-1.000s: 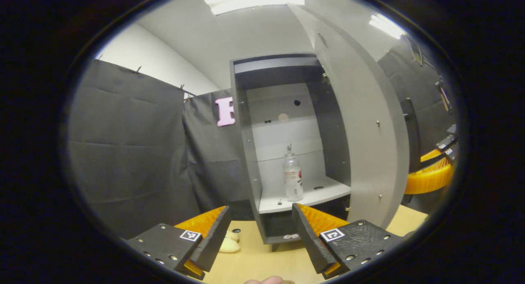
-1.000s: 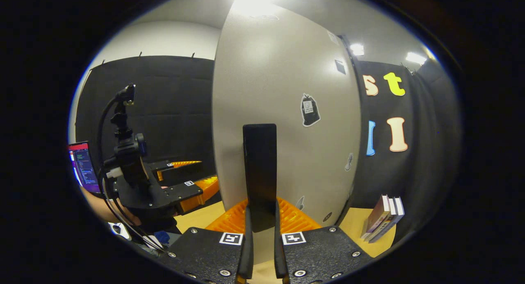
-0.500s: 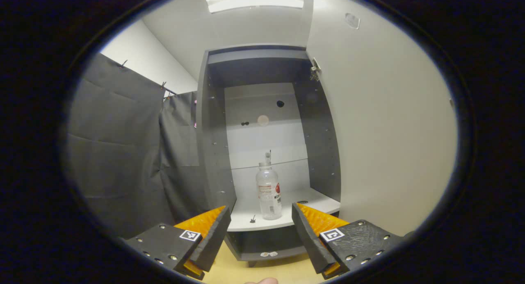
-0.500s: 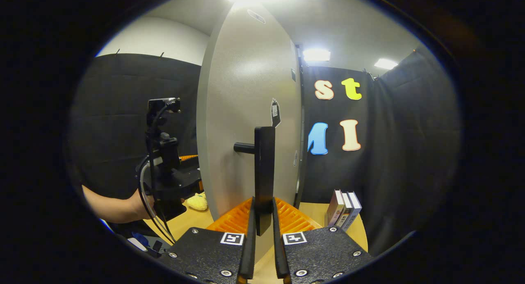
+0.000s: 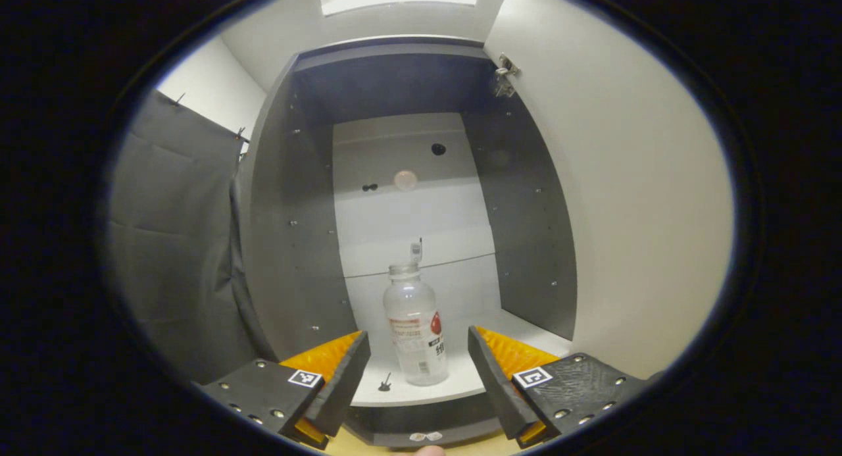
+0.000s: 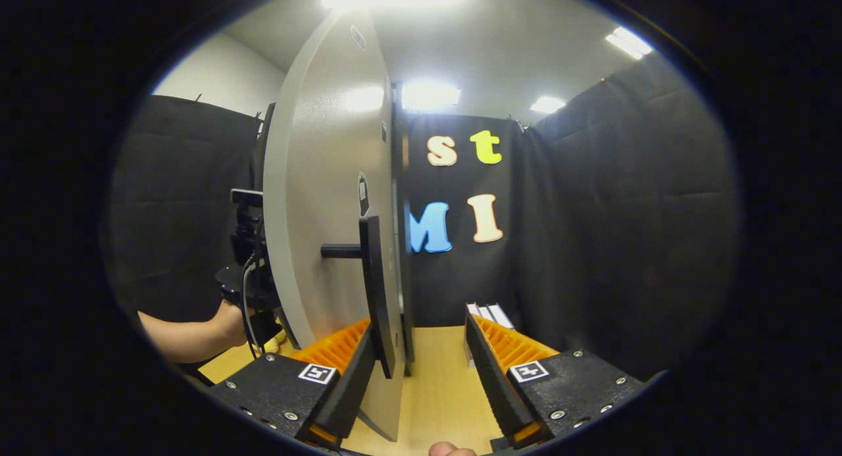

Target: Open the cabinet door with the right hand, grasp the bottle in the cabinet with the left hand and place it on the coaster, then close the cabinet door with the right hand.

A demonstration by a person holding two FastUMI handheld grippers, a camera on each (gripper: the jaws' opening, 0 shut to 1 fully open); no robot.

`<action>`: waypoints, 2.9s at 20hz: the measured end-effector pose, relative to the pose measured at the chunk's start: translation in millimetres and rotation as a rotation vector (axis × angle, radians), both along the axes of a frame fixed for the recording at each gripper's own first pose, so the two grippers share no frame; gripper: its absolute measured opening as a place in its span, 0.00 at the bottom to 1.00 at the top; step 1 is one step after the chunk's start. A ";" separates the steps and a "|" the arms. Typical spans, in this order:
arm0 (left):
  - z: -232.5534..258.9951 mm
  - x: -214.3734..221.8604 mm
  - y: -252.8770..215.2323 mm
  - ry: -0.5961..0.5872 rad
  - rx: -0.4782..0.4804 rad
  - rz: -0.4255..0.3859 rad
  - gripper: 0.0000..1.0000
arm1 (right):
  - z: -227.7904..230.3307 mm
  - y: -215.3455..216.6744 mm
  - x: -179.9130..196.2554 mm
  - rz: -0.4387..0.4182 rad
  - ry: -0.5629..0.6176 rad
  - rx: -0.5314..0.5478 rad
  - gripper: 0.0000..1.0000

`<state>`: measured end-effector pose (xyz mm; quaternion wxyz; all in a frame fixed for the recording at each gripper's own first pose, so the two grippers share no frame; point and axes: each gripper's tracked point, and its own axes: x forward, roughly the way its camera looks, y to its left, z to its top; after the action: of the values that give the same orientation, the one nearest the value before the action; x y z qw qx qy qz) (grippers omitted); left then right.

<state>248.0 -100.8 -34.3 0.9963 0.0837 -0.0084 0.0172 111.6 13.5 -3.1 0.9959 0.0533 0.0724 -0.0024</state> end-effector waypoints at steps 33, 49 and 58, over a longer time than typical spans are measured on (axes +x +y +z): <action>23.1 -53.8 19.0 -0.053 0.034 0.146 0.74 | -35.2 -98.0 -9.4 -0.232 0.050 0.037 0.94; -90.3 -310.0 40.5 -0.072 0.049 0.378 0.77 | -12.6 -80.5 25.3 -0.128 -0.162 -0.123 0.93; -283.7 -332.4 72.7 -0.003 0.013 0.477 0.75 | -81.5 -60.5 29.0 -0.046 0.001 -0.232 0.96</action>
<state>-84.4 -28.1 -318.0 0.9635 0.0896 0.0100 0.2521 140.7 -46.9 -84.6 0.9951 -0.0606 0.0711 -0.0339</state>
